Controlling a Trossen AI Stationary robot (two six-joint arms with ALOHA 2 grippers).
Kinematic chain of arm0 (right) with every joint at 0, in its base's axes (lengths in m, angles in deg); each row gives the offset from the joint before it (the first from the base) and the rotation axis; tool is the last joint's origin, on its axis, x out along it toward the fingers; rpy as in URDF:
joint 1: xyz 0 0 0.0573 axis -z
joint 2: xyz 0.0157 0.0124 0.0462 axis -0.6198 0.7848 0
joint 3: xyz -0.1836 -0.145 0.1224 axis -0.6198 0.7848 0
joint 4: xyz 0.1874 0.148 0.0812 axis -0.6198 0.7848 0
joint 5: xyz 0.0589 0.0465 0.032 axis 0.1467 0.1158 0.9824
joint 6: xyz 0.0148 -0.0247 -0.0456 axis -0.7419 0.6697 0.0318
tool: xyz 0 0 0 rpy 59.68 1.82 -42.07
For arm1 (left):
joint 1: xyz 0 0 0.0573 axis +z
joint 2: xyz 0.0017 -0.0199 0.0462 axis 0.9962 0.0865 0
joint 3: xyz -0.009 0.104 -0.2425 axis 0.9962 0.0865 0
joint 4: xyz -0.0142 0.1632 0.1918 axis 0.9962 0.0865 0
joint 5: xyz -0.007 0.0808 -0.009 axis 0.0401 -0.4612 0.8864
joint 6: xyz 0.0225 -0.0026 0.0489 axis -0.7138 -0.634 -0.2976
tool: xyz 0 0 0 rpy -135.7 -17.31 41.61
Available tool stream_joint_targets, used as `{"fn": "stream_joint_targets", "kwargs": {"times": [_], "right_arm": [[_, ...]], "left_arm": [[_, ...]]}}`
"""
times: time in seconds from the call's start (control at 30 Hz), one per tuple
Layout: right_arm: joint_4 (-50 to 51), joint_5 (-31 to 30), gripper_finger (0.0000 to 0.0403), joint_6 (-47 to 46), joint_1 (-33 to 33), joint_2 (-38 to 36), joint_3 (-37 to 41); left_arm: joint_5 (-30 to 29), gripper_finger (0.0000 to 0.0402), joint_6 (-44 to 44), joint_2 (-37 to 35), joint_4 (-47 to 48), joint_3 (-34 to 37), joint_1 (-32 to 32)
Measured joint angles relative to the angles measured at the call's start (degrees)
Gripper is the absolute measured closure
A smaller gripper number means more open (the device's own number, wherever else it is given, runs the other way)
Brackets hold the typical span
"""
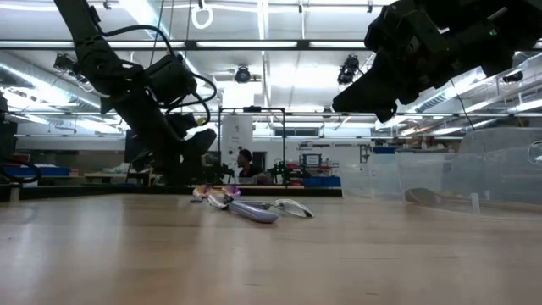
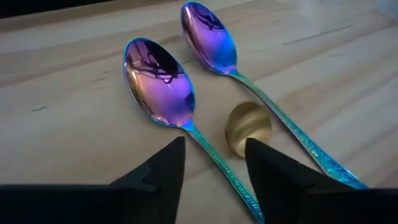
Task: Sort silverware by color (type)
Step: Put the blue spoon into the black bin
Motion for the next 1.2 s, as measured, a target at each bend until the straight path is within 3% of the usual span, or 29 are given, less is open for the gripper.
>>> {"fn": "stream_joint_targets", "kwargs": {"times": [0.2,0.47,0.77,0.93,1.2], "right_arm": [[-0.02,-0.02,0.0317,0.00,0.00,0.00,0.00],[-0.04,-0.04,0.0317,-0.02,0.00,0.00,0.00],[-1.88,0.08,0.0317,-0.02,0.00,-0.02,0.00],[-1.64,0.79,0.0317,-0.24,-1.07,-0.02,0.00],[-1.69,0.81,0.0317,-0.23,-2.16,-0.02,0.00]], "left_arm": [[-1.50,0.0167,1.39,0.00,-0.43,-0.13,-0.43],[-15.90,0.0172,2.67,0.02,-1.26,-0.15,-7.90],[-16.42,0.0175,3.65,3.64,-2.40,-4.23,-8.15],[-16.25,0.0175,3.72,8.47,6.17,-9.38,-6.73],[-10.79,0.0175,7.55,9.35,10.75,-9.68,-3.91]]}}
